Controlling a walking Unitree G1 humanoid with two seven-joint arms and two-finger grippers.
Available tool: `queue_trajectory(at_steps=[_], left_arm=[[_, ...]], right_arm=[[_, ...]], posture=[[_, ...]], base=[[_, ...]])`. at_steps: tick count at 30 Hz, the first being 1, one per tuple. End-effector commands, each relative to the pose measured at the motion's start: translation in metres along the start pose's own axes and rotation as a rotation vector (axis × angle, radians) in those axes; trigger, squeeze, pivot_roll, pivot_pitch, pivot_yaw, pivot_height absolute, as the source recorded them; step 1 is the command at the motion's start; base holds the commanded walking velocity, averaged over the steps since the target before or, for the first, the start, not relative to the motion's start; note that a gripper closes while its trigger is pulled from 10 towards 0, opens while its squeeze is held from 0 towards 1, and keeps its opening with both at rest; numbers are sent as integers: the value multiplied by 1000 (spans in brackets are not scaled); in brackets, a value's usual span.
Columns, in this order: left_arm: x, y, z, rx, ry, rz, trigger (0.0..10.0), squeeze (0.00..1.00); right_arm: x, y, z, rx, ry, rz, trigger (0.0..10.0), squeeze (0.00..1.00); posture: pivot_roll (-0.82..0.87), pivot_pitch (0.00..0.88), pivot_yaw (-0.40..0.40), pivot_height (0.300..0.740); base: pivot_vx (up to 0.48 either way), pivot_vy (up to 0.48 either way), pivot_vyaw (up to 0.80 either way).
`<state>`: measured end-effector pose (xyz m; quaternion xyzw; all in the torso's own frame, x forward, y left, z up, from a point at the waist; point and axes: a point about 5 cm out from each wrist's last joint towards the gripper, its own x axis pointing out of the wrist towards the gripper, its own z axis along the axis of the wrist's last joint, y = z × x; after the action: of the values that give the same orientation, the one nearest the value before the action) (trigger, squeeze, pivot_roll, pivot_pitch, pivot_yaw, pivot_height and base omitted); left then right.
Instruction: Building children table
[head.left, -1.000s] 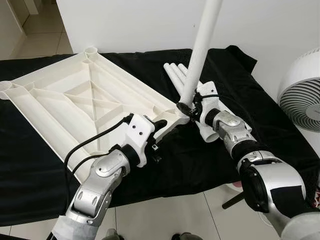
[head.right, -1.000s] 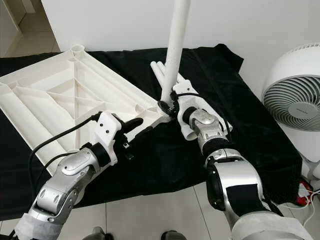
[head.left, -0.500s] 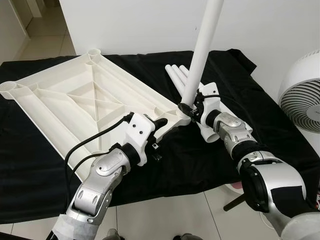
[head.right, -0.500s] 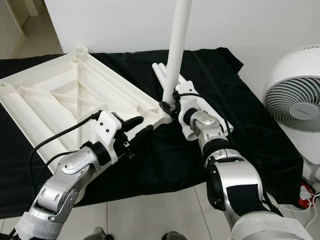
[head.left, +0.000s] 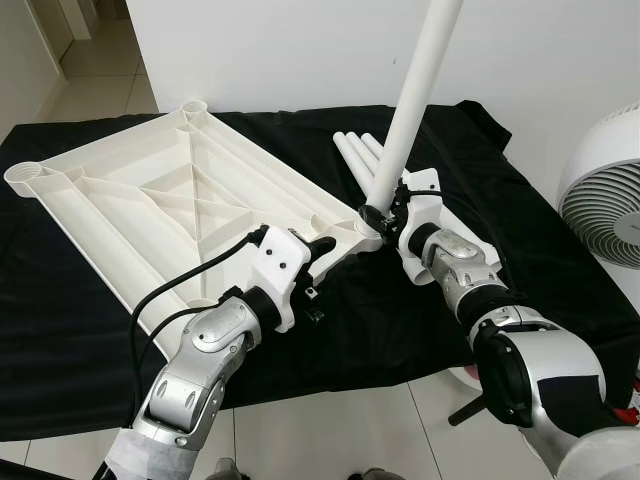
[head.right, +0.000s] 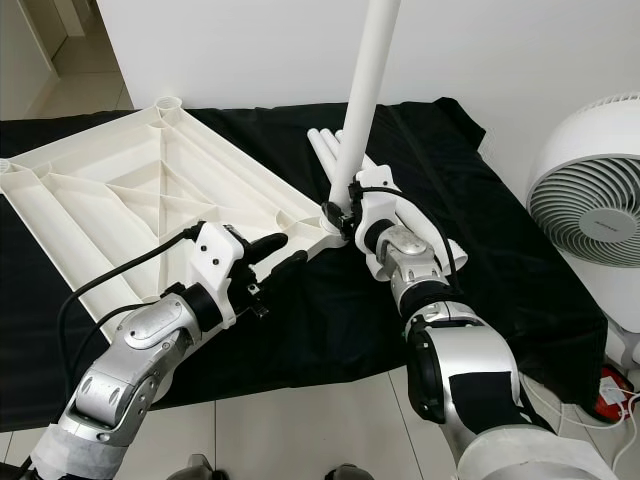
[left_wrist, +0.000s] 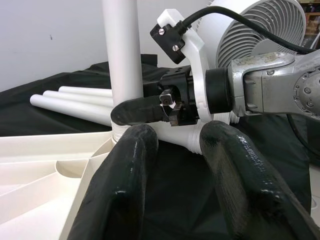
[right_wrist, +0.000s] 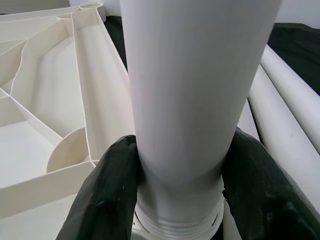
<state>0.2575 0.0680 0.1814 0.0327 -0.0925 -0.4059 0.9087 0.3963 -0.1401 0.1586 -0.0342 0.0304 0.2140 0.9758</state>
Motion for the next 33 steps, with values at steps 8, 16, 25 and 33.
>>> queue_trajectory(at_steps=[8, 16, 25, 33], left_arm=[[0, -3, -4, -1, 14, -7, 10000, 0], [0, -4, -4, -4, 14, -6, 10000, 0], [1, -5, -4, -11, 12, -12, 10000, 0], [1, -6, -4, -13, 13, -9, 10000, 0]], right_arm=[[-3, 4, -22, 82, 61, -114, 10000, 0], [-1, 7, -26, 111, 71, -277, 10000, 0], [9, 50, -18, 138, -34, -432, 10000, 0], [13, 71, -12, 157, -70, -404, 10000, 0]], posture=[[-46, 26, 0, 740], [-51, 30, -1, 740], [-53, 41, 1, 740], [-52, 51, -3, 740]], base=[[0, 0, 0], [0, 0, 0], [0, 0, 0], [0, 0, 0]])
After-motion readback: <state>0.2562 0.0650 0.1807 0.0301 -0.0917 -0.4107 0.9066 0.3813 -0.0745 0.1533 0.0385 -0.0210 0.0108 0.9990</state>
